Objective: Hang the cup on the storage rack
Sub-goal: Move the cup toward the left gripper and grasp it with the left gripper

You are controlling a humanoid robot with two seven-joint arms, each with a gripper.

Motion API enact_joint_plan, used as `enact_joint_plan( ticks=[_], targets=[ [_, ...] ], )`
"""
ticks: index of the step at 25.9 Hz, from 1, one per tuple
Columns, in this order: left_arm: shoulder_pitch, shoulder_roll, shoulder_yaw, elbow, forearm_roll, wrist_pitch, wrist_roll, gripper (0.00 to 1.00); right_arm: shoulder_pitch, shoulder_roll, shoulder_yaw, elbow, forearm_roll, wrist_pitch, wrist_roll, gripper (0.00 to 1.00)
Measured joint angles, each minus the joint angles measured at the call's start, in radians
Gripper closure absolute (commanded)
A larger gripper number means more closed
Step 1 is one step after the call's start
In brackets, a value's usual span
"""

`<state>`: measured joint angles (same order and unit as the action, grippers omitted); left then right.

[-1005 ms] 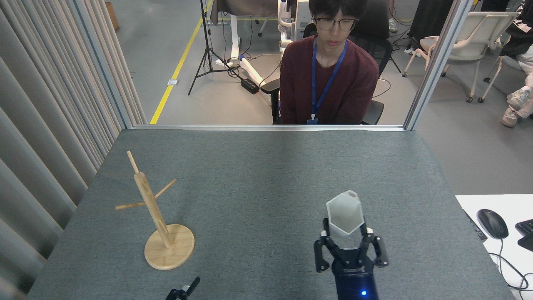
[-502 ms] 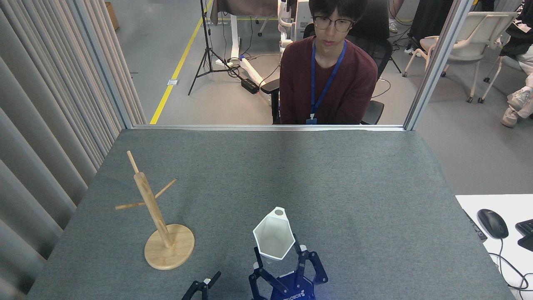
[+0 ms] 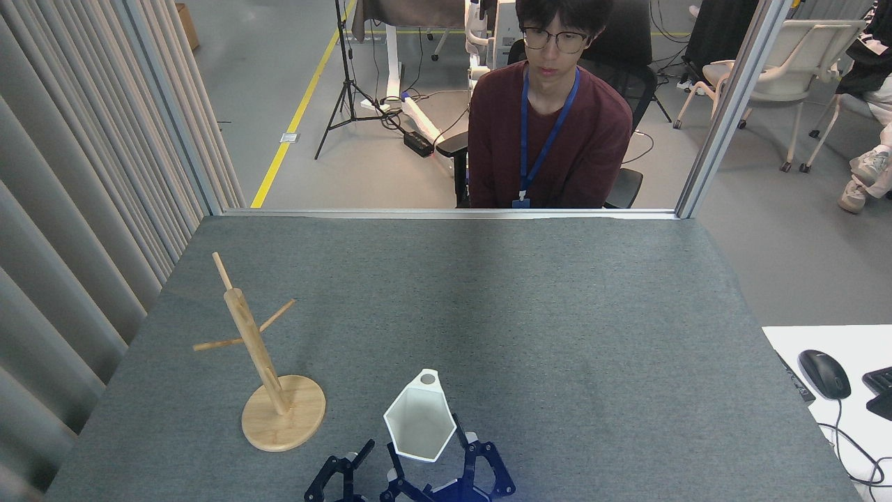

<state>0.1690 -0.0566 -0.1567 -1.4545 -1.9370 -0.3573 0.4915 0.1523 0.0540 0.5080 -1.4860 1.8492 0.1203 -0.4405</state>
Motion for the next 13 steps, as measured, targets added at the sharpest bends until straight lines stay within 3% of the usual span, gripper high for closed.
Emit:
enact_joint_plan(
  ticks=[13],
  targets=[
    [-0.001, -0.002, -0.006, -0.036, 0.004, -0.004, 0.0, 0.0, 0.001, 0.004, 0.044, 0.053, 0.024, 0.022, -0.028, 0.5]
  ],
)
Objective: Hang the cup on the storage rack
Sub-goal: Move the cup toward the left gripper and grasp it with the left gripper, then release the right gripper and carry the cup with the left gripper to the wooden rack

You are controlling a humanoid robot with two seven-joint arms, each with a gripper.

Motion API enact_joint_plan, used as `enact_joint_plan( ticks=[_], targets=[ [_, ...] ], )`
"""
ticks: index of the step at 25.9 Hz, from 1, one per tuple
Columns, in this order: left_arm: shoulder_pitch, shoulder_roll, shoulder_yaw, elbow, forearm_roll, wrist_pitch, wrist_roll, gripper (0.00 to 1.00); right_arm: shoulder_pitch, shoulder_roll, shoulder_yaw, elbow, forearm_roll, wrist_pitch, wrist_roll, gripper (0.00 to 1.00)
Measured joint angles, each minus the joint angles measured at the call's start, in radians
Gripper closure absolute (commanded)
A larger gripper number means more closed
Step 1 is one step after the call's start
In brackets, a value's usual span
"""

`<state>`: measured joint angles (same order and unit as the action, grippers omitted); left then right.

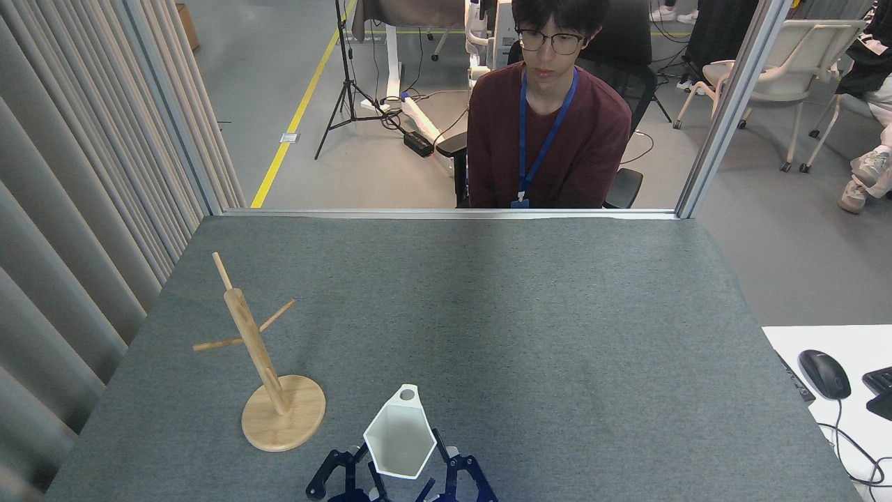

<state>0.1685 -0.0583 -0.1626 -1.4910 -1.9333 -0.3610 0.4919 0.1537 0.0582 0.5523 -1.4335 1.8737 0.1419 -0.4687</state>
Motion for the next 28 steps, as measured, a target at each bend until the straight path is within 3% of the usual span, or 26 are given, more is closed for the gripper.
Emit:
enact_joint_plan(
  ticks=[13, 17, 18, 20, 21, 24, 25, 28],
  targets=[
    [-0.001, 0.0, 0.004, -0.015, 0.002, -0.003, 0.0, 0.01, 0.02, -0.007, 0.042, 0.007, 0.019, 0.012, -0.008, 0.5],
    [-0.001, 0.0, 0.004, -0.016, 0.002, 0.002, 0.0, 0.5, 0.024, -0.007, 0.046, 0.008, 0.023, 0.015, -0.012, 0.5],
    [-0.001, 0.001, 0.004, -0.018, 0.001, 0.002, 0.0, 0.59, 0.024, -0.007, 0.047, 0.008, 0.023, 0.015, -0.014, 0.5],
    [-0.001, 0.005, 0.003, -0.025, -0.001, 0.002, 0.0, 0.68, 0.024, -0.007, 0.047, 0.008, 0.024, 0.015, -0.019, 0.48],
    [-0.001, 0.007, 0.002, -0.027, -0.002, 0.002, -0.001, 0.68, 0.024, -0.007, 0.047, 0.008, 0.024, 0.015, -0.022, 0.43],
    [-0.001, 0.01, 0.002, -0.032, -0.005, 0.004, -0.005, 0.68, 0.025, -0.007, 0.046, 0.008, 0.023, 0.015, -0.027, 0.07],
    [-0.001, 0.01, 0.002, -0.032, -0.005, 0.004, -0.006, 0.67, 0.025, -0.008, 0.045, 0.008, 0.022, 0.015, -0.027, 0.02],
    [-0.001, 0.009, 0.001, -0.033, -0.007, 0.004, -0.007, 0.66, 0.025, -0.008, 0.043, 0.007, 0.019, 0.024, -0.025, 0.02]
  ],
)
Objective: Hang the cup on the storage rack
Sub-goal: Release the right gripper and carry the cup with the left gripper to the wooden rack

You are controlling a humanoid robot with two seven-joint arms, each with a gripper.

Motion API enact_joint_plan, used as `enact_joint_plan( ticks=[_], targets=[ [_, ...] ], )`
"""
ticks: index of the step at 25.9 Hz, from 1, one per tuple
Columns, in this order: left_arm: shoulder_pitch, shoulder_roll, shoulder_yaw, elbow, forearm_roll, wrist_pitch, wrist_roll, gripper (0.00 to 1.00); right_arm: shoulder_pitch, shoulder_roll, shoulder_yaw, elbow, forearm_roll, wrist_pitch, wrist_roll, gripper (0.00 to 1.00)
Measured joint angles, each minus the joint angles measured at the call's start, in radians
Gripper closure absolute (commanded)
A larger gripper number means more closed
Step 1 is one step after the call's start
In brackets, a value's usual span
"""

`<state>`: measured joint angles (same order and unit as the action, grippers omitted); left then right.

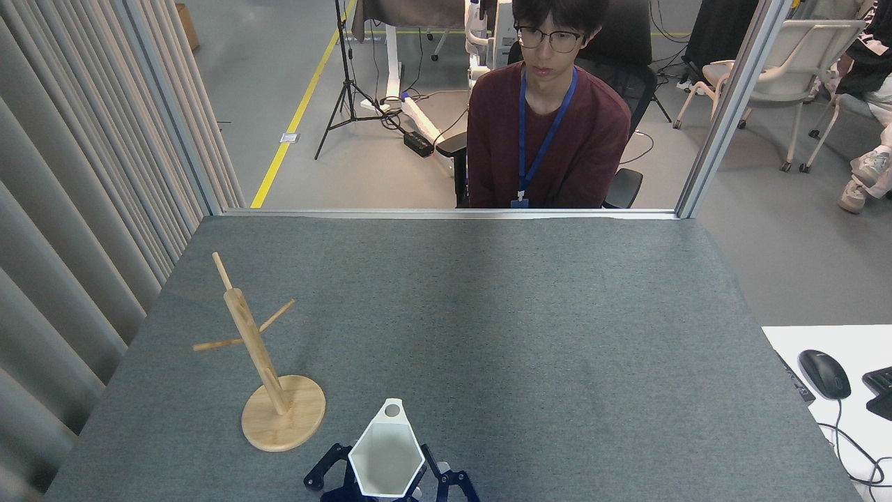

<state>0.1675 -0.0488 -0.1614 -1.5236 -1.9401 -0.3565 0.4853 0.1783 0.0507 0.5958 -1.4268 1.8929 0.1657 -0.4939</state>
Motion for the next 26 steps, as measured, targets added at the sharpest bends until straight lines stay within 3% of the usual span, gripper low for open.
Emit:
enact_joint_plan(
  ticks=[6, 13, 16, 19, 21, 23, 26],
  targets=[
    [-0.001, 0.0, 0.002, 0.0, -0.002, 0.01, 0.01, 0.66, 0.002, 0.0, 0.005, -0.043, -0.002, -0.011, 0.025, 0.02],
    [0.01, 0.006, 0.009, 0.003, -0.003, 0.006, 0.007, 0.66, 0.001, -0.001, 0.021, -0.183, -0.034, -0.026, 0.014, 0.02],
    [0.015, 0.006, 0.014, 0.001, -0.003, 0.007, 0.007, 0.66, -0.002, 0.003, -0.027, -0.236, -0.141, -0.019, 0.011, 0.02],
    [0.029, 0.008, 0.035, -0.005, -0.003, 0.018, 0.007, 0.66, -0.007, 0.005, -0.19, -0.251, -0.327, 0.003, 0.018, 0.02],
    [0.044, 0.012, 0.054, -0.014, -0.003, 0.027, 0.007, 0.66, -0.003, -0.001, -0.307, -0.24, -0.414, 0.007, 0.035, 0.02],
    [0.056, 0.017, 0.085, -0.029, -0.001, 0.037, 0.007, 0.66, 0.019, -0.024, -0.385, -0.226, -0.456, 0.007, 0.053, 0.02],
    [0.069, 0.022, 0.165, -0.063, 0.003, 0.048, 0.007, 0.67, 0.075, -0.112, -0.439, -0.213, -0.466, 0.003, 0.068, 0.02]
  ],
)
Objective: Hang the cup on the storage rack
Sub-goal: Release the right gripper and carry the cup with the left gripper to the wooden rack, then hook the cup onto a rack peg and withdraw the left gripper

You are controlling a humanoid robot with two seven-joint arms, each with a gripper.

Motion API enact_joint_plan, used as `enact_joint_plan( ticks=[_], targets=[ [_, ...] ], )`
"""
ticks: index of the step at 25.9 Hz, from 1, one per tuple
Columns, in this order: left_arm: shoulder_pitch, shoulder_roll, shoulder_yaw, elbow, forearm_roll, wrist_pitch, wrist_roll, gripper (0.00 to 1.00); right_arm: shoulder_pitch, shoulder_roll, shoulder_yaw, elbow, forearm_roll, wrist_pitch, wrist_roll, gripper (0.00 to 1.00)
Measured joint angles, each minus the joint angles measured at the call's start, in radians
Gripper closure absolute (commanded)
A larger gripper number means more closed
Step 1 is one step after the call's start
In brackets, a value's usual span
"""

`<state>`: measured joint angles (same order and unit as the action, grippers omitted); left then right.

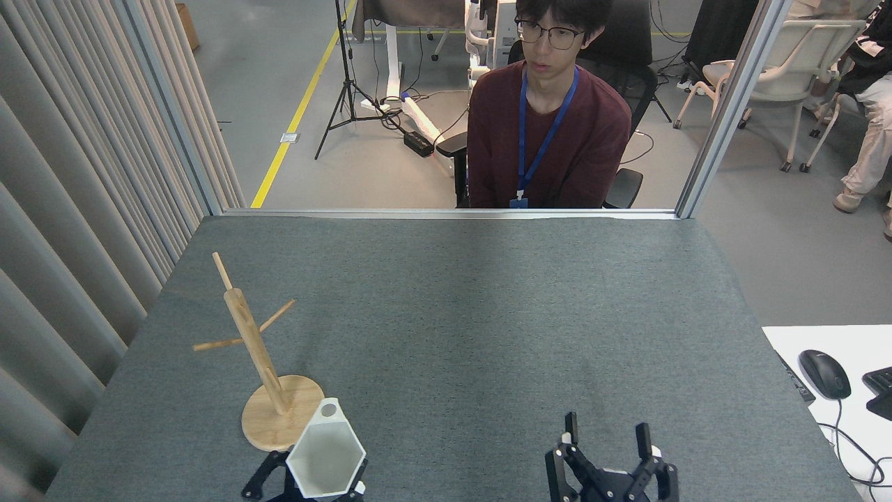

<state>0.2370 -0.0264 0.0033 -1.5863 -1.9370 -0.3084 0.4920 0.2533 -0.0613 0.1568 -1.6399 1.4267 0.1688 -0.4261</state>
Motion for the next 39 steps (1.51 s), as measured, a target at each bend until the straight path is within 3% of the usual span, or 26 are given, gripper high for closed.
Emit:
enact_joint_plan(
  ticks=[5, 13, 21, 31, 32, 34, 35, 36, 39],
  targets=[
    [0.001, 0.004, 0.164, -0.027, 0.001, 0.023, 0.0, 0.71, 0.073, -0.07, -0.031, 0.016, 0.002, -0.003, 0.004, 0.02],
    [-0.084, 0.024, 0.332, -0.012, -0.096, 0.089, -0.003, 0.7, 0.091, -0.077, -0.047, 0.025, 0.003, -0.003, 0.003, 0.02],
    [-0.204, 0.028, 0.367, 0.06, -0.178, 0.112, -0.004, 0.71, 0.091, -0.081, -0.046, 0.027, 0.005, -0.004, 0.002, 0.02],
    [-0.229, 0.007, 0.363, 0.094, -0.327, 0.133, 0.006, 0.68, 0.09, -0.084, -0.048, 0.031, 0.005, -0.004, 0.002, 0.02],
    [-0.232, 0.005, 0.362, 0.098, -0.337, 0.139, 0.007, 0.63, 0.09, -0.084, -0.048, 0.031, 0.005, -0.004, 0.002, 0.02],
    [-0.243, -0.004, 0.361, 0.109, -0.353, 0.144, 0.007, 0.42, 0.09, -0.084, -0.049, 0.032, 0.005, -0.004, 0.002, 0.02],
    [-0.251, -0.008, 0.361, 0.115, -0.359, 0.146, 0.008, 0.16, 0.09, -0.083, -0.049, 0.033, 0.005, -0.004, 0.0, 0.02],
    [-0.258, -0.012, 0.361, 0.12, -0.363, 0.148, 0.008, 0.0, 0.09, -0.083, -0.049, 0.033, 0.005, -0.004, 0.0, 0.02],
    [-0.274, -0.021, 0.36, 0.132, -0.366, 0.15, 0.009, 0.0, 0.09, -0.083, -0.049, 0.035, 0.005, -0.004, -0.001, 0.02]
  ],
)
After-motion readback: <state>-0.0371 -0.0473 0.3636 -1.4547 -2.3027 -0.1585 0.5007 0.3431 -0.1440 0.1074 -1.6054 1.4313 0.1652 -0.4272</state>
